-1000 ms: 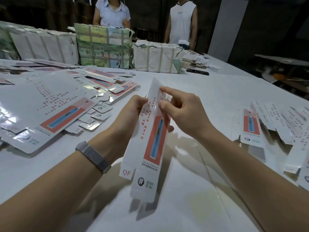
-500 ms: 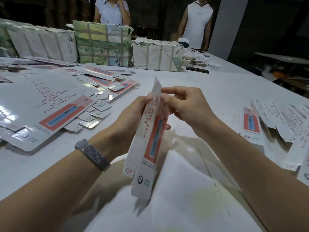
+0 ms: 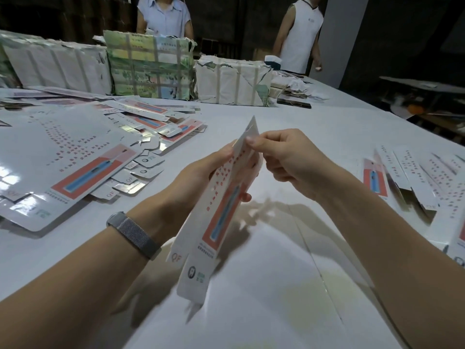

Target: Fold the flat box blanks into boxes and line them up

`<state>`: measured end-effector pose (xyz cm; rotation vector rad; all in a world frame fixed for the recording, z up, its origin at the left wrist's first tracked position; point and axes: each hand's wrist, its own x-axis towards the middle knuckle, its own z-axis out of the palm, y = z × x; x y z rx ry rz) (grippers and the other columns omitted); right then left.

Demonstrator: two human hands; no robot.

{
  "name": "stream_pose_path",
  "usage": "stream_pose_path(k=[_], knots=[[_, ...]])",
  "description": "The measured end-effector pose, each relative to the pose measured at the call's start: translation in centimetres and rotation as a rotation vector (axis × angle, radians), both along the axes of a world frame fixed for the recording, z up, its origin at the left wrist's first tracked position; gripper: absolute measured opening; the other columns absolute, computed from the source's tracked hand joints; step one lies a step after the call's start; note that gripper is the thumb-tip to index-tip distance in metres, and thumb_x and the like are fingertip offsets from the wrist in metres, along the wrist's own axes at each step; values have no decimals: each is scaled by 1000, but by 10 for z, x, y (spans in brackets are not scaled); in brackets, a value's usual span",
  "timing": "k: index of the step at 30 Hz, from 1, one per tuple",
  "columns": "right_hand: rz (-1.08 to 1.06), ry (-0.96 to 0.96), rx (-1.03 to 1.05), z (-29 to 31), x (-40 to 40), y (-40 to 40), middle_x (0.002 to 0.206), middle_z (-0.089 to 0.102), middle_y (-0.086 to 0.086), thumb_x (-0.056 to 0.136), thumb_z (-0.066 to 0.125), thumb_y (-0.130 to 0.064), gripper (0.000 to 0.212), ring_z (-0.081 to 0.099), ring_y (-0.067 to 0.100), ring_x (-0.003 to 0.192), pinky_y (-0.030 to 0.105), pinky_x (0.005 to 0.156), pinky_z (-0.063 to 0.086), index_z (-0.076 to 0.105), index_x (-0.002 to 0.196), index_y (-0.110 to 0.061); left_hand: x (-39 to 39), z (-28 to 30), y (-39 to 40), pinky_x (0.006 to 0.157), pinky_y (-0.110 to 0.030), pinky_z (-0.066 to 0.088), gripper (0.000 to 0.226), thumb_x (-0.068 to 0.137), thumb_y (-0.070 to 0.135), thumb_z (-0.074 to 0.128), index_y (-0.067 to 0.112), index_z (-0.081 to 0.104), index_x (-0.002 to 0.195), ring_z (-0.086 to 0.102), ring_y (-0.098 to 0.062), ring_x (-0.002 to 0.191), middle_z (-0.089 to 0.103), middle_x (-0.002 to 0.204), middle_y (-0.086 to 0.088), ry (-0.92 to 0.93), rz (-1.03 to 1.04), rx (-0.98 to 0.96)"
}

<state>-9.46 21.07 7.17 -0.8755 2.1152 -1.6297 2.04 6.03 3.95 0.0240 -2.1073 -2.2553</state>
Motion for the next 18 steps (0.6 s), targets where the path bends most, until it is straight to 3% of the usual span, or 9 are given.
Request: stream_pose_path(k=[3,5,8,12,14,16,18], knots=[[40,-3,20,2,-1,5,50,23,-4,94,65,-30,25,15,11,45,20,41,15,69,79,-9,-1,-2,-1,93,-47,57,58,88,55,43,23,63,133,71,-37,101,69,124,-14,-23,-35,-15],[27,8,-5,3,0,5,49,24,-6,93,65,-27,25,16,10,45,20,42,15,69,76,-8,-2,-3,-1,97,-49,56,59,89,54,43,22,62,135,70,-39,106,68,127,-14,-45,-64,18],[7,-2,-37,5,-2,5,46,24,-9,95,64,-22,30,16,9,45,18,43,15,62,70,-6,-1,-1,0,87,-42,61,58,90,52,43,18,62,132,71,-37,105,70,124,-16,-66,-123,97],[18,-36,-19,14,-3,12,50,19,-7,96,62,-21,22,12,12,50,22,48,11,60,93,1,1,-1,2,85,-41,61,57,90,57,44,19,65,128,72,-35,96,72,120,-15,-92,-187,165],[16,-60,-28,17,-3,14,54,17,-2,96,61,-19,24,9,15,55,26,51,9,57,95,5,2,-1,1,73,-34,62,57,87,59,46,21,66,124,74,-27,87,75,111,-11,-116,-198,160],[-3,-75,-54,19,-1,13,55,16,-1,95,61,-16,24,10,15,54,27,51,10,57,89,8,0,-3,0,71,-31,61,52,88,57,47,25,63,127,73,-22,86,76,111,-6,-84,-153,90],[-38,-68,-95,18,1,10,52,18,-3,94,62,-13,29,14,13,49,24,47,13,52,71,0,-3,-6,2,74,-29,59,50,89,53,48,30,57,133,70,-20,86,75,112,-5,-5,-86,14]])
